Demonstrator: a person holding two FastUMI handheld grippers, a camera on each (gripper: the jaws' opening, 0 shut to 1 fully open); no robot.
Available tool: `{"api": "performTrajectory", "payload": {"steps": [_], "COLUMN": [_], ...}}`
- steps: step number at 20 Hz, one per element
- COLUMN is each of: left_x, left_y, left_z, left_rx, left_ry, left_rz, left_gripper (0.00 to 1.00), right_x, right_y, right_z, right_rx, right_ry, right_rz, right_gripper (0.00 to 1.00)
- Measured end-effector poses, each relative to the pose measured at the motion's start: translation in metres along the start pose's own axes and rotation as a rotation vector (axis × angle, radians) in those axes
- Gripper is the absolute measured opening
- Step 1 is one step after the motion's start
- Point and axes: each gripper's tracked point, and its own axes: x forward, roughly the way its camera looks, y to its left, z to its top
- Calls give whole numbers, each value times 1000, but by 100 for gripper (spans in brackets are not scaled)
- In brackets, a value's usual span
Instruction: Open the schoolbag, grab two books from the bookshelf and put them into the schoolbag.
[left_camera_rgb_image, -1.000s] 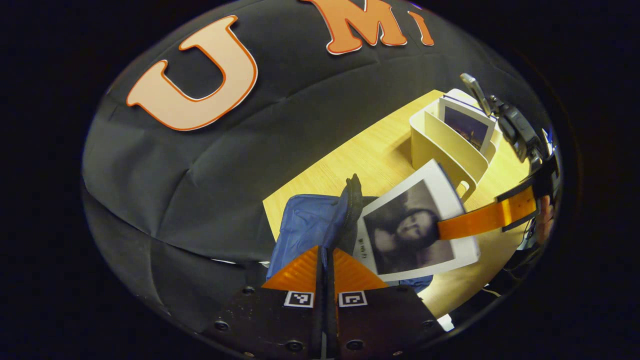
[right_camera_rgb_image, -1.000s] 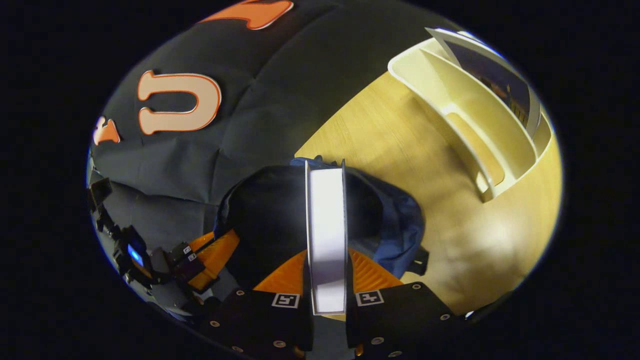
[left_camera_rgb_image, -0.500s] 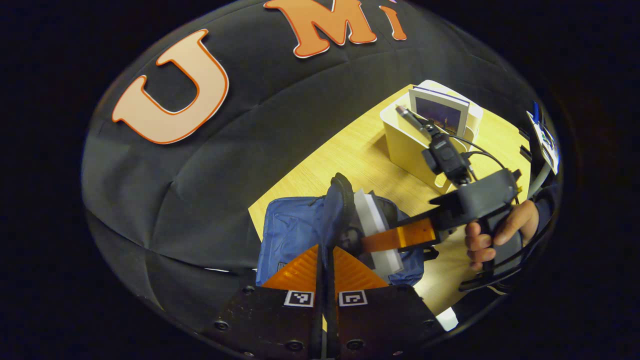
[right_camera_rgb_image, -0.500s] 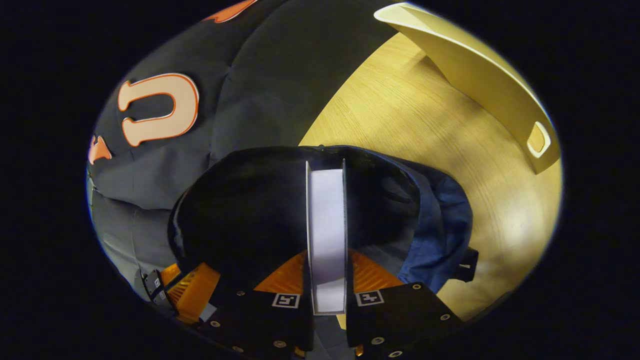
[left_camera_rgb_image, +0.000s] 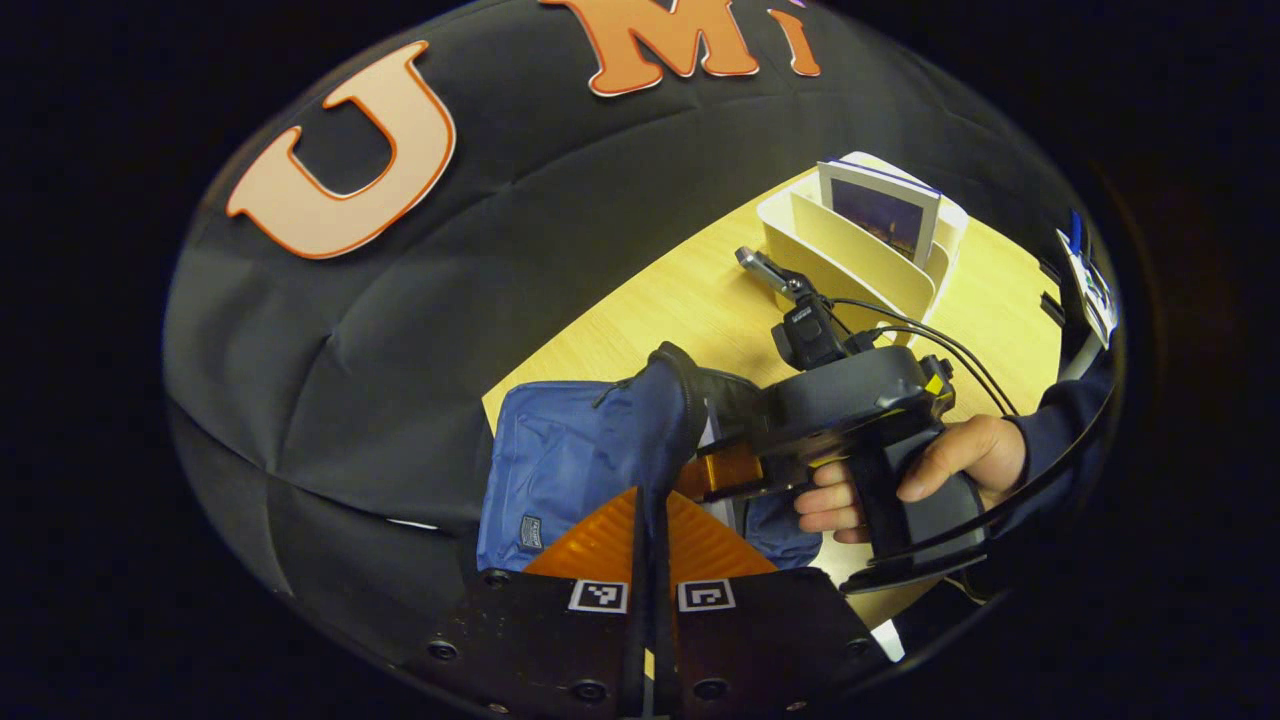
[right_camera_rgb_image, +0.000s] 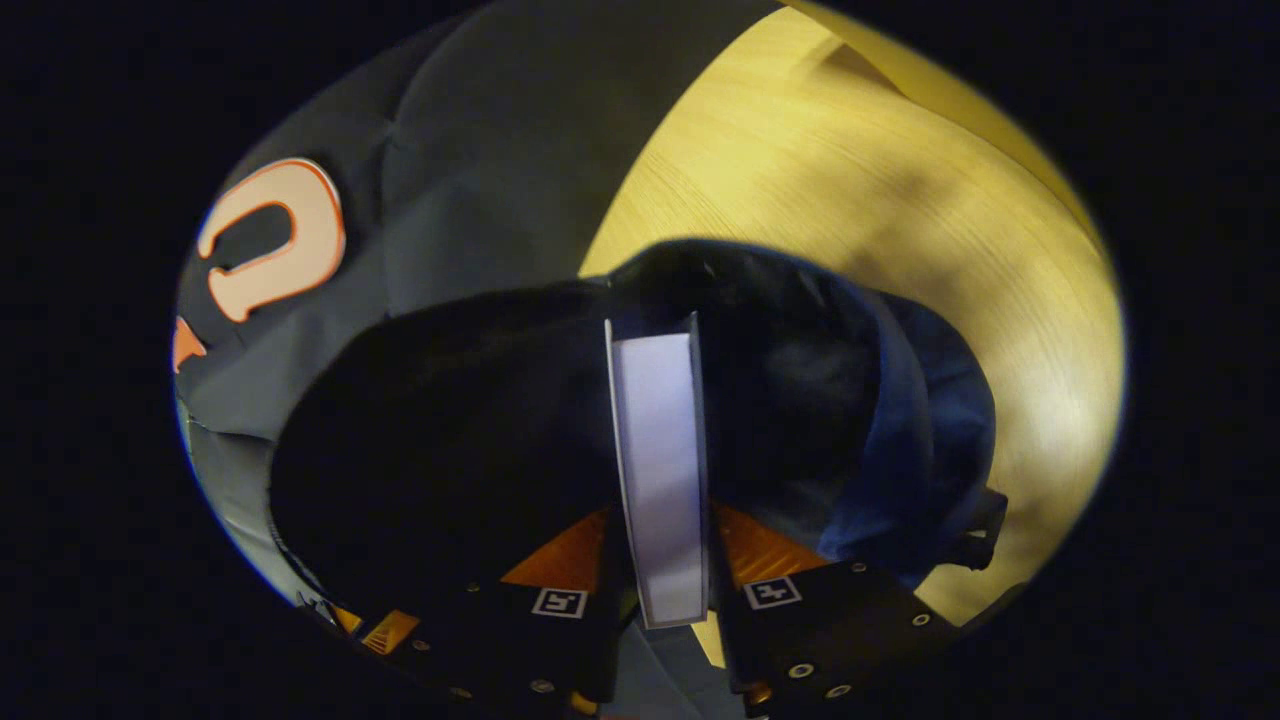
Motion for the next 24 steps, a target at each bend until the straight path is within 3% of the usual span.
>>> {"api": "performTrajectory", "payload": {"steps": [1, 2, 3, 4, 6, 7, 14, 21, 24], "left_x": [2, 2, 1, -1, -3, -3, -8, -13, -18], "left_y": [7, 11, 15, 16, 18, 19, 13, 4, -4], "left_z": [-5, -5, -3, -3, 0, -1, 9, 18, 26], "left_rx": [-20, -40, -67, -93, -127, -130, -48, -3, 14], "left_ry": [0, -2, -8, -15, -30, -33, -24, 8, 10], "left_rz": [9, 13, 13, 7, -5, -6, -12, -10, -24], "left_gripper": [4, 0, 0, 4, 4, 4, 4, 4, 4], "right_x": [-5, -8, -16, -25, -50, -65, -171, -289, -315], "right_y": [-1, -5, -6, -8, -3, -2, 8, 1, -8], "right_z": [0, 0, 2, 3, 12, 18, 60, 121, 154], "right_rx": [-20, -39, -65, -80, -124, -157, -482, -644, -672], "right_ry": [-3, -4, -7, 0, -8, -21, -132, -282, -316], "right_rz": [-23, -65, -101, -138, -164, -175, -304, -463, -523], "right_gripper": [33, 76, 91, 63, 95, 97, 97, 97, 98]}}
